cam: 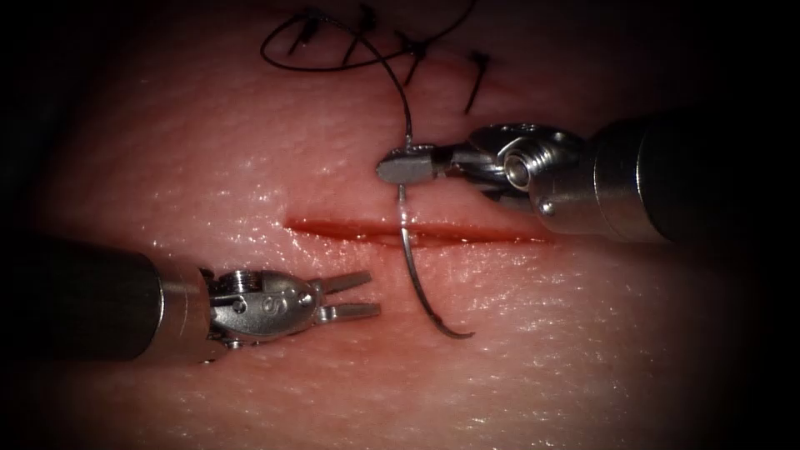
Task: Wound Closure
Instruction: Pull the needle through the skin with the left gripper
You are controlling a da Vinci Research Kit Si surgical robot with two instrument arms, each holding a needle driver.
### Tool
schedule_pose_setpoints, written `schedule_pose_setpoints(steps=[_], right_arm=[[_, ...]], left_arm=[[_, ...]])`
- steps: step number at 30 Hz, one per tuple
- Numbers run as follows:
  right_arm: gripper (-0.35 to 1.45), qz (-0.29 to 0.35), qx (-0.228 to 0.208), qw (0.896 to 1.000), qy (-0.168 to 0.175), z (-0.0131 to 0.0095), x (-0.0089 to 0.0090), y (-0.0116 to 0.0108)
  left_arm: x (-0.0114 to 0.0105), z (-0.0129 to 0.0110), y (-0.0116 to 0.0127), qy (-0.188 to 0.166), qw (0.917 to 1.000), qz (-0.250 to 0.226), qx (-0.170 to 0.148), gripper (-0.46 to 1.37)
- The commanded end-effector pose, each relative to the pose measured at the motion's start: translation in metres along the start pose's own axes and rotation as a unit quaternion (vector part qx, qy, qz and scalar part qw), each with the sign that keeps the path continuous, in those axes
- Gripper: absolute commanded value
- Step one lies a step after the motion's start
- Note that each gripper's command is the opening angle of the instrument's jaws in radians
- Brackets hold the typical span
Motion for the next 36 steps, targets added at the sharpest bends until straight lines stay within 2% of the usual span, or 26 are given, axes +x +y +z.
schedule_pose_setpoints(steps=[1,2,3,4,5,7,9,12,14,17,19,21,22,27,30,36], right_arm=[[0.03,-0.019,-0.006,1.000,0.010,-0.0001,-0.0002,0.0002],[0.08,-0.025,-0.011,0.999,0.017,-0.0002,-0.0001,0.0003],[0.21,-0.039,-0.019,0.999,0.025,-0.0003,0.0001,0.0005],[0.40,-0.045,-0.027,0.998,0.033,-0.0005,0.0003,0.0008],[0.86,-0.066,-0.042,0.996,0.048,-0.0007,0.0007,0.0012],[1.16,-0.084,-0.063,0.993,0.062,-0.0011,0.0011,0.0018],[1.31,-0.097,-0.088,0.989,0.071,-0.0016,0.0014,0.0026],[1.43,-0.108,-0.120,0.984,0.079,-0.0023,0.0016,0.0033],[1.44,-0.114,-0.131,0.982,0.081,-0.0027,0.0016,0.0036],[1.45,-0.117,-0.132,0.981,0.079,-0.0033,0.0015,0.0040],[1.44,-0.116,-0.134,0.981,0.080,-0.0039,0.0013,0.0042],[1.44,-0.118,-0.135,0.981,0.079,-0.0042,0.0011,0.0042],[1.44,-0.121,-0.134,0.980,0.078,-0.0046,0.0008,0.0043],[1.44,-0.128,-0.132,0.980,0.076,-0.0052,0.0002,0.0041],[1.42,-0.134,-0.133,0.979,0.076,-0.0054,-0.0002,0.0038],[1.40,-0.138,-0.131,0.979,0.077,-0.0054,-0.0006,0.0039]], left_arm=[[0.0000,0.0000,0.0000,0.000,1.0000,0.001,-0.001,0.16],[0.0000,0.0000,0.0000,0.000,1.0000,0.001,-0.001,0.17],[0.0000,0.0000,0.0000,0.000,1.0000,0.001,-0.001,0.17],[0.0000,0.0000,0.0000,0.000,1.0000,0.001,-0.001,0.17],[0.0000,0.0000,0.0000,0.000,1.0000,0.001,-0.001,0.17],[0.0000,0.0000,0.0000,0.000,1.0000,0.004,-0.001,0.18],[0.0000,-0.0001,0.0000,0.001,0.9999,0.013,-0.001,0.19],[0.0000,-0.0001,0.0001,0.001,0.9998,0.022,-0.001,0.23],[0.0000,-0.0002,0.0001,0.002,0.9996,0.027,-0.002,0.26],[0.0002,-0.0003,0.0002,0.005,0.9993,0.038,-0.001,0.44],[0.0004,-0.0005,0.0003,0.008,0.9990,0.045,-0.003,0.73],[0.0006,-0.0007,0.0004,0.010,0.9987,0.049,-0.003,0.85],[0.0010,-0.0009,0.0005,0.014,0.9983,0.057,-0.004,0.98],[0.0021,-0.0014,0.0008,0.033,0.9972,0.067,0.000,1.05],[0.0030,-0.0017,0.0015,0.037,0.9972,0.065,-0.008,1.10],[0.0039,-0.0021,0.0027,0.044,0.9957,0.076,-0.030,1.06]])
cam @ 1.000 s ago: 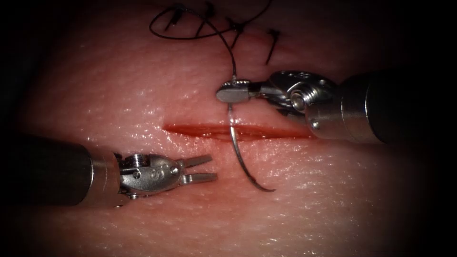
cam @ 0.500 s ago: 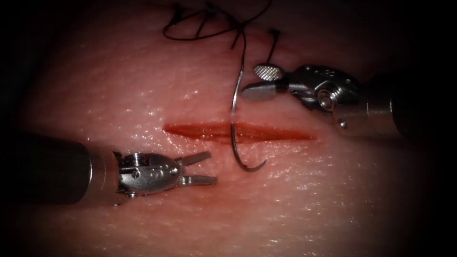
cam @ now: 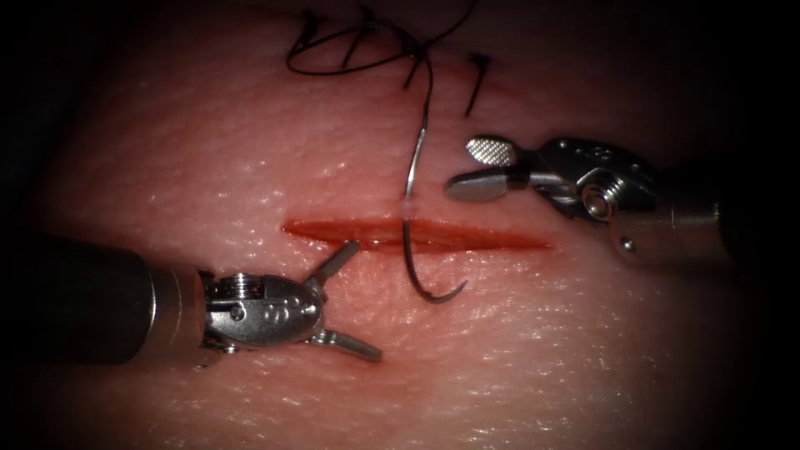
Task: Wound Closure
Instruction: Pull the needle through the skin with the left gripper
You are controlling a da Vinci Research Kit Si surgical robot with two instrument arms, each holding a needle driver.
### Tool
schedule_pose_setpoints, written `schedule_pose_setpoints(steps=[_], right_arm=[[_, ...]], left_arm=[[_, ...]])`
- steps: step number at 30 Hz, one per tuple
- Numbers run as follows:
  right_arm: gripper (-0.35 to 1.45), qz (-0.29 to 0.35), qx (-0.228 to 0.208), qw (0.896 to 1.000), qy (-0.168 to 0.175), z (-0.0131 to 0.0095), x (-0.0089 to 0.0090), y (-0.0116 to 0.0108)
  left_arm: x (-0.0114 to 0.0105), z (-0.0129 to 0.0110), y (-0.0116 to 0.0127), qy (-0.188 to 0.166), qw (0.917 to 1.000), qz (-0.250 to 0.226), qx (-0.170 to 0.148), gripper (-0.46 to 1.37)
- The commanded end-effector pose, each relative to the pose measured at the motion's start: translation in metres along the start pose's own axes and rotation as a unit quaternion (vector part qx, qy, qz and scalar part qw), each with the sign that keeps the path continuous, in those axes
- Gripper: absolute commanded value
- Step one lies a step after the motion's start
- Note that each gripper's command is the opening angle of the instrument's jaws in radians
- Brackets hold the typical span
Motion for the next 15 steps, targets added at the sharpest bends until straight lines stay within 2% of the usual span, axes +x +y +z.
schedule_pose_setpoints(steps=[1,10,15], right_arm=[[1.38,-0.001,0.005,1.000,0.003,0.0001,-0.0004,0.0001],[1.35,-0.006,0.011,1.000,0.003,-0.0001,-0.0016,0.0000],[1.34,-0.007,0.014,1.000,0.000,-0.0003,-0.0018,0.0000]], left_arm=[[0.0007,0.0000,0.0001,0.004,0.9999,0.010,-0.008,1.05],[0.0040,-0.0002,-0.0009,0.028,0.9990,0.035,-0.010,0.97],[0.0045,0.0002,-0.0006,0.016,0.9981,0.051,-0.030,0.91]])
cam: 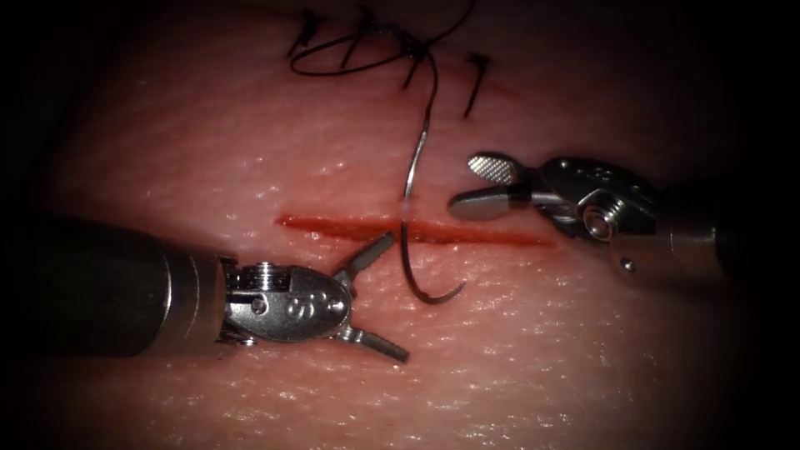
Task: Wound Closure
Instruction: Pull the needle through the skin with the left gripper
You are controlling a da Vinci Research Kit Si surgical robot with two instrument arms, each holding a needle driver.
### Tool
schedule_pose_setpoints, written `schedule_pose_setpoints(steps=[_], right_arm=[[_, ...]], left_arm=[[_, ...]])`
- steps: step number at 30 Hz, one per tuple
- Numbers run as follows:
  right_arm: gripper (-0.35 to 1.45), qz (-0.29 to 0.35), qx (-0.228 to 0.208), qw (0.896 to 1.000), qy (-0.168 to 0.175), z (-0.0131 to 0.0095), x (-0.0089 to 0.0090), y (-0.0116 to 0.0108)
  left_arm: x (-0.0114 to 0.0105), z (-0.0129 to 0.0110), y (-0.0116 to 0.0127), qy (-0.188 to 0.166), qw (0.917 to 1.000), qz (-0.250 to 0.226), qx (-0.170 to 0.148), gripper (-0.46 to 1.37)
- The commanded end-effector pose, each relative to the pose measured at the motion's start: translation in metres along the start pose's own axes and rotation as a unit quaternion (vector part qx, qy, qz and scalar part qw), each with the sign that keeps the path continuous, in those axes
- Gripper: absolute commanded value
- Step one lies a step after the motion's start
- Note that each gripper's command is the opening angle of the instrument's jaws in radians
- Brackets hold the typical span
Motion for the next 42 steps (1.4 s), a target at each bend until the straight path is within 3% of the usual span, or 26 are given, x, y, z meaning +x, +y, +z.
schedule_pose_setpoints(steps=[1,11,16,19,26,27,30,35,40,42], right_arm=[[1.33,0.000,0.003,1.000,-0.001,-0.0001,0.0001,0.0000],[1.31,0.000,0.004,1.000,-0.002,-0.0002,0.0001,0.0001],[1.31,0.000,0.004,1.000,-0.001,-0.0002,0.0001,0.0000],[1.32,0.000,0.004,1.000,-0.001,-0.0002,0.0001,0.0000],[1.31,0.000,0.004,1.000,-0.002,-0.0002,0.0001,0.0000],[1.32,0.000,0.004,1.000,-0.002,-0.0002,0.0001,0.0000],[1.32,0.001,0.004,1.000,-0.002,-0.0002,0.0001,0.0000],[1.31,0.001,0.004,1.000,-0.002,-0.0003,0.0002,-0.0001],[1.31,0.002,0.003,1.000,-0.004,-0.0004,0.0004,-0.0002],[1.31,0.003,0.003,1.000,-0.004,-0.0004,0.0004,-0.0003]], left_arm=[[0.0000,0.0001,0.0000,-0.008,0.9999,0.005,-0.009,0.91],[0.0007,0.0006,-0.0007,-0.045,0.9960,0.035,-0.069,0.81],[0.0014,0.0013,-0.0011,-0.071,0.9905,0.049,-0.107,0.78],[0.0017,0.0019,-0.0014,-0.084,0.9866,0.057,-0.128,0.67],[0.0019,0.0026,-0.0022,-0.087,0.9870,0.029,-0.131,-0.08],[0.0019,0.0026,-0.0024,-0.082,0.9878,0.029,-0.129,-0.35],[0.0019,0.0026,-0.0026,-0.066,0.9903,0.018,-0.121,-0.35],[0.0017,0.0022,-0.0025,-0.020,0.9915,-0.048,-0.119,-0.35],[0.0016,0.0014,-0.0022,0.041,0.9775,-0.146,-0.147,-0.35],[0.0016,0.0010,-0.0021,0.063,0.9669,-0.187,-0.163,-0.35]])
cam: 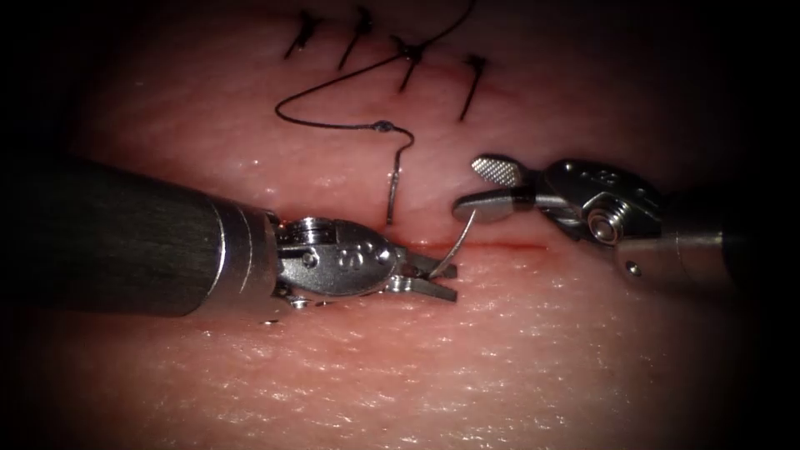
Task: Wound Closure
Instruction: Pull the needle through the skin with the left gripper
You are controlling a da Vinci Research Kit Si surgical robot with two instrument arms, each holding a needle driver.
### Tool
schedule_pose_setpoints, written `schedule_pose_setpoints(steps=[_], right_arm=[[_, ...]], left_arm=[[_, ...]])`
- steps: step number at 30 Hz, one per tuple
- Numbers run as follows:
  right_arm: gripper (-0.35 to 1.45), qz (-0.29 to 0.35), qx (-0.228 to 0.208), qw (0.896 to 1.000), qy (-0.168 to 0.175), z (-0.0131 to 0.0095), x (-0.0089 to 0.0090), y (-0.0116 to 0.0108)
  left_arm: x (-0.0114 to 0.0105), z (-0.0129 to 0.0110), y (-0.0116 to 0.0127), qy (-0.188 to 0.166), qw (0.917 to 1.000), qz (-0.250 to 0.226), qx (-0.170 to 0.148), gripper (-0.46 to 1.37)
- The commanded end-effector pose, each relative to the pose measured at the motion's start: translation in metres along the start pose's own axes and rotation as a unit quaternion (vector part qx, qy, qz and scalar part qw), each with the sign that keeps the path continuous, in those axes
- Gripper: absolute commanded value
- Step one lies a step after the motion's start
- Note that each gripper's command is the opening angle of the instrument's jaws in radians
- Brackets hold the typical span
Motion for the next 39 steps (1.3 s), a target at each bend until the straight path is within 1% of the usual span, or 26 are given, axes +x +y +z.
schedule_pose_setpoints(steps=[1,2,3,4,7,9,10,11,17,18,19,20,21,22,24,25,26,28,32,35,36,37,38,39], right_arm=[[1.31,0.001,0.002,1.000,-0.001,0.0000,0.0001,-0.0001],[1.32,0.001,0.002,1.000,-0.001,0.0000,0.0001,-0.0001],[1.33,0.002,0.001,1.000,-0.001,0.0000,0.0001,-0.0002],[1.33,0.002,0.001,1.000,-0.002,0.0000,0.0002,-0.0003],[1.34,0.004,0.004,1.000,-0.003,-0.0001,0.0003,-0.0006],[1.33,0.005,0.006,1.000,-0.006,-0.0002,0.0004,-0.0009],[1.33,0.005,0.006,1.000,-0.006,-0.0002,0.0004,-0.0009],[1.33,0.006,0.011,1.000,-0.007,-0.0003,0.0004,-0.0012],[1.32,0.007,0.019,1.000,-0.009,-0.0007,0.0001,-0.0020],[1.32,0.007,0.019,1.000,-0.009,-0.0007,0.0001,-0.0021],[1.31,0.008,0.022,1.000,-0.010,-0.0009,0.0001,-0.0023],[1.30,0.008,0.023,1.000,-0.011,-0.0010,0.0000,-0.0024],[1.30,0.008,0.023,1.000,-0.011,-0.0011,0.0000,-0.0024],[1.29,0.008,0.024,1.000,-0.012,-0.0013,0.0000,-0.0025],[1.29,0.008,0.025,1.000,-0.012,-0.0014,0.0000,-0.0026],[1.29,0.008,0.025,1.000,-0.012,-0.0015,-0.0001,-0.0027],[1.29,0.008,0.026,1.000,-0.012,-0.0016,-0.0001,-0.0028],[1.30,0.008,0.027,1.000,-0.012,-0.0017,-0.0002,-0.0030],[1.32,0.005,0.027,1.000,-0.012,-0.0018,-0.0004,-0.0034],[1.33,0.002,0.028,1.000,-0.011,-0.0019,-0.0006,-0.0037],[1.34,0.002,0.028,1.000,-0.011,-0.0019,-0.0007,-0.0038],[1.34,0.002,0.028,1.000,-0.011,-0.0019,-0.0007,-0.0038],[1.34,0.002,0.028,1.000,-0.011,-0.0019,-0.0008,-0.0039],[1.36,0.002,0.029,1.000,-0.010,-0.0020,-0.0009,-0.0041]], left_arm=[[0.0000,-0.0002,0.0003,0.022,0.9991,-0.025,-0.024,-0.35],[0.0001,-0.0003,0.0004,0.030,0.9985,-0.036,-0.030,-0.35],[0.0002,-0.0007,0.0005,0.047,0.9961,-0.059,-0.045,-0.35],[0.0003,-0.0010,0.0006,0.057,0.9941,-0.072,-0.057,-0.35],[0.0007,-0.0017,0.0009,0.078,0.9897,-0.088,-0.081,-0.35],[0.0009,-0.0025,0.0013,0.096,0.9852,-0.101,-0.101,-0.35],[0.0009,-0.0025,0.0013,0.096,0.9852,-0.101,-0.101,-0.35],[0.0010,-0.0031,0.0017,0.104,0.9824,-0.107,-0.112,-0.35],[0.0013,-0.0050,0.0030,0.124,0.9721,-0.133,-0.148,-0.35],[0.0014,-0.0052,0.0031,0.128,0.9699,-0.140,-0.153,-0.35],[0.0015,-0.0058,0.0035,0.138,0.9653,-0.147,-0.166,-0.35],[0.0017,-0.0063,0.0038,0.146,0.9621,-0.149,-0.176,-0.35],[0.0017,-0.0064,0.0039,0.148,0.9612,-0.150,-0.178,-0.35],[0.0020,-0.0072,0.0043,0.155,0.9571,-0.152,-0.191,-0.35],[0.0023,-0.0076,0.0046,0.163,0.9571,-0.141,-0.194,-0.35],[0.0026,-0.0082,0.0049,0.170,0.9581,-0.125,-0.194,-0.35],[0.0030,-0.0089,0.0053,0.184,0.9593,-0.097,-0.191,-0.35],[0.0033,-0.0093,0.0056,0.194,0.9596,-0.075,-0.190,-0.35],[0.0041,-0.0103,0.0064,0.221,0.9594,0.012,-0.175,-0.35],[0.0046,-0.0107,0.0069,0.234,0.9581,0.062,-0.153,-0.35],[0.0048,-0.0107,0.0070,0.238,0.9571,0.085,-0.142,-0.35],[0.0048,-0.0107,0.0070,0.238,0.9571,0.088,-0.140,-0.35],[0.0049,-0.0108,0.0071,0.240,0.9565,0.103,-0.130,-0.35],[0.0051,-0.0109,0.0071,0.243,0.9551,0.125,-0.114,-0.35]])
